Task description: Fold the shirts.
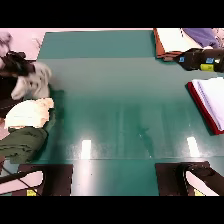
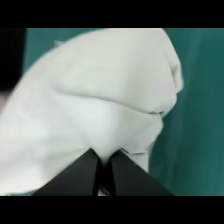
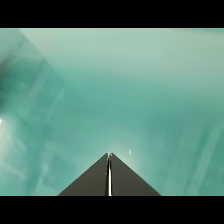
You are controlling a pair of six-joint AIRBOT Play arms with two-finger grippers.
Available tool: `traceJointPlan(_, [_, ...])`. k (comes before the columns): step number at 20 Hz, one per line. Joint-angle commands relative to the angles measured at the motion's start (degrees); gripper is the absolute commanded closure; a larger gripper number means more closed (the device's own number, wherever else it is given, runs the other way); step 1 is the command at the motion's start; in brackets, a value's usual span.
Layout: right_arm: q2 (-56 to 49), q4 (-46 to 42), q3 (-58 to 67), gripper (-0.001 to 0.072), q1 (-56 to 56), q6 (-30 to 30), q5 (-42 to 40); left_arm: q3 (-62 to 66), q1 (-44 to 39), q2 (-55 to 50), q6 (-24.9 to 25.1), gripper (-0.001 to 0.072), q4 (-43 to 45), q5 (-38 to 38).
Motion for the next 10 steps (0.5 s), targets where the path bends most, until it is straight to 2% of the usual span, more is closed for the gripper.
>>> traceJointPlan(1, [0.5, 0.2, 4.8, 0.0694, 0.1, 0.0, -0.6, 9.7, -5.9, 10.5, 3.2, 0.0684, -0.2, -2.4])
traceJointPlan(5, [0.5, 0.0, 13.2, 0.0694, 0.1, 0.0, -0.6, 14.9, -21.3, 15.7, 3.8, 0.0685, -0.1, -6.6])
traceJointPlan(10, [0.5, -0.4, 19.4, 0.0694, 0.1, 0.0, 0.1, 14.8, -43.0, 8.0, 3.8, 0.0684, -0.3, -12.9])
